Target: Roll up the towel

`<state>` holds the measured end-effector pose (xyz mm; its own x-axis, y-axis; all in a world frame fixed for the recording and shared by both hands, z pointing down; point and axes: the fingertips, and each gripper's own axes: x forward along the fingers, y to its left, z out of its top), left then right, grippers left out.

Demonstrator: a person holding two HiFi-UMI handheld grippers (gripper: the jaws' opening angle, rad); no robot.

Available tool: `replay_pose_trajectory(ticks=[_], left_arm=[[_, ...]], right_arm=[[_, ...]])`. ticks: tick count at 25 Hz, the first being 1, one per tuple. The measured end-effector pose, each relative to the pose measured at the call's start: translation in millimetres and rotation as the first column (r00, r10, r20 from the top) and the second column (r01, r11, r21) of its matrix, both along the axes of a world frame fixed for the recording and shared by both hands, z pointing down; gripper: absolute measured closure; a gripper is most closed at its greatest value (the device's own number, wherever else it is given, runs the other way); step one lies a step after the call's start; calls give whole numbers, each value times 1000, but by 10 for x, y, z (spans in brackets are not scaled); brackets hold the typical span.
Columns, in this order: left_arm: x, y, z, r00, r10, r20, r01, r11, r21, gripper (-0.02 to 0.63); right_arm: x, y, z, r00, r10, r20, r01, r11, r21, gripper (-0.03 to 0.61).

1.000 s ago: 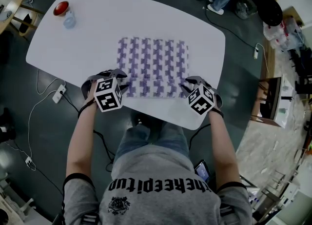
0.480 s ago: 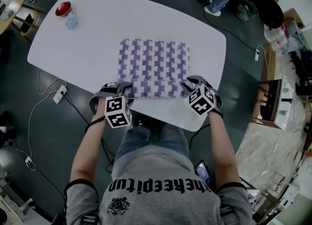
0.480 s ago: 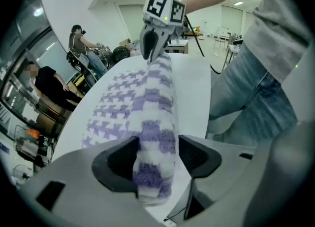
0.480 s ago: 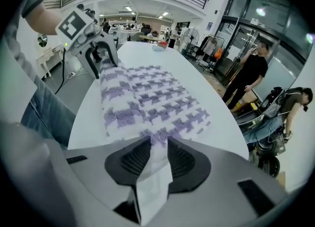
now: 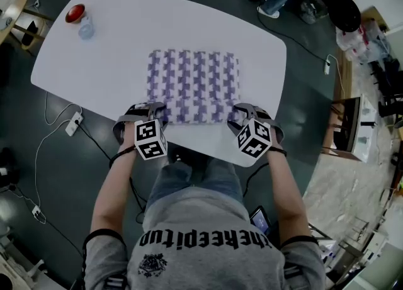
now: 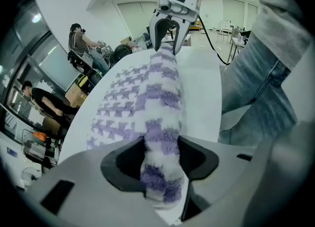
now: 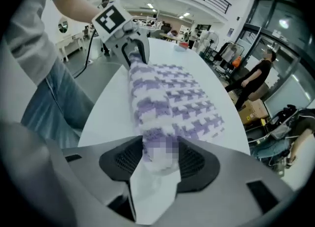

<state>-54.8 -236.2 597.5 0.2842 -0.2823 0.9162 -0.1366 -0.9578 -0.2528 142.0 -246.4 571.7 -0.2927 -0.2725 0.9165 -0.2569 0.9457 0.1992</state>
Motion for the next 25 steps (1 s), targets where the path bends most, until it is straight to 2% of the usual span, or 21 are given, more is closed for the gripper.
replay_pose_trajectory(ticks=[2,3,6,10,17,21,25], left_arm=[[17,74,-23,1000,10,0,-10,1000,6,464],[27,112,-35,1000,15,-2,-15,1000,10,481],[27,184,-64,1000,25,-12,-25,1000,5,503],[13,274,-99,998,54,-33,-55,998,-43,505],[31,241,-21,993,89,-74,-99,984,-149,503],[-34,199,-92,991,98,-93,-114,975,-193,499],[-25,161,-166,985,65,-157,-102,965,-242,486]], right_arm=[[37,39,69,999,-5,-42,6,1000,28,392],[49,60,63,999,-7,-52,10,999,48,451],[41,132,13,998,-27,-60,32,996,78,492],[25,236,-26,998,-35,-48,37,998,47,494],[58,215,79,999,-35,-18,33,996,-81,492],[-9,135,3,1000,5,4,-5,992,-123,488],[20,72,-63,997,51,49,-43,987,-158,483]])
